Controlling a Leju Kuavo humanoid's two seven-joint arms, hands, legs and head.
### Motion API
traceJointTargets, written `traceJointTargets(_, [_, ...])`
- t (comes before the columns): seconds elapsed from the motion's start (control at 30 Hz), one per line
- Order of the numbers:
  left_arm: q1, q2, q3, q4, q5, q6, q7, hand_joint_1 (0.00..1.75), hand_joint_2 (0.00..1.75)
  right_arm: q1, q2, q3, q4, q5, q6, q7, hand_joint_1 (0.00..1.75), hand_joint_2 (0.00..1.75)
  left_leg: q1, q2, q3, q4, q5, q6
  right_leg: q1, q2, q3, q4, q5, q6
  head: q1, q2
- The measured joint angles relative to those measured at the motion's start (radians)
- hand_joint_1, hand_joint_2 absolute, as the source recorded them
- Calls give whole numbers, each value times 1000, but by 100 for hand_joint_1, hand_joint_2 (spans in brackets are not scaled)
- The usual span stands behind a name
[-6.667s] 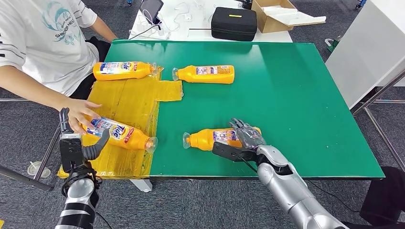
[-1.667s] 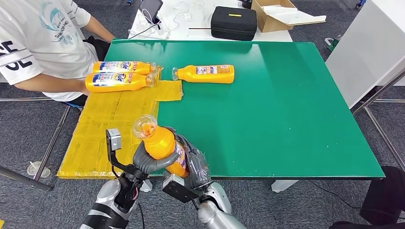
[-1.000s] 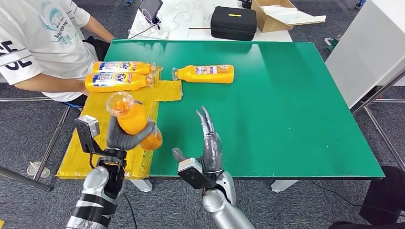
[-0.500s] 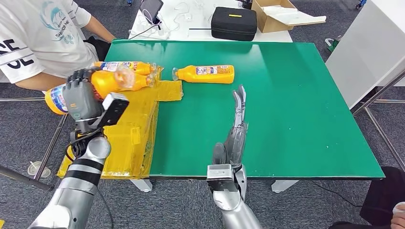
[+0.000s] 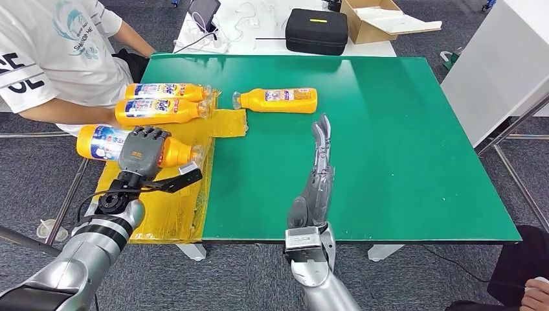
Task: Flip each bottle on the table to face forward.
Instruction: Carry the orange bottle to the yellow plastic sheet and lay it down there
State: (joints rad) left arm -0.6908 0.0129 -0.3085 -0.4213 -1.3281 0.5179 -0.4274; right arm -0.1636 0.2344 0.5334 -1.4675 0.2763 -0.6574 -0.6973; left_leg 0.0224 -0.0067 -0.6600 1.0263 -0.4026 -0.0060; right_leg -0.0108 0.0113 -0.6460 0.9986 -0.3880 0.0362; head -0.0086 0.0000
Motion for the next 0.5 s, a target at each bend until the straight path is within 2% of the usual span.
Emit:
traceJointTargets(0.23, [-2,19,-7,46,94,-228,-64,175,175,0,-2,11,22,6,41,4,0,0,0,0,0,0,0,0,0,0,0,0,0,0,0,0])
traceJointTargets(0.5, [-3,25,9,69,162,-362,-95,175,175,-2,-2,22,51,21,68,18,0,0,0,-1,-1,0,0,0,0,0,0,0,0,0,0,0])
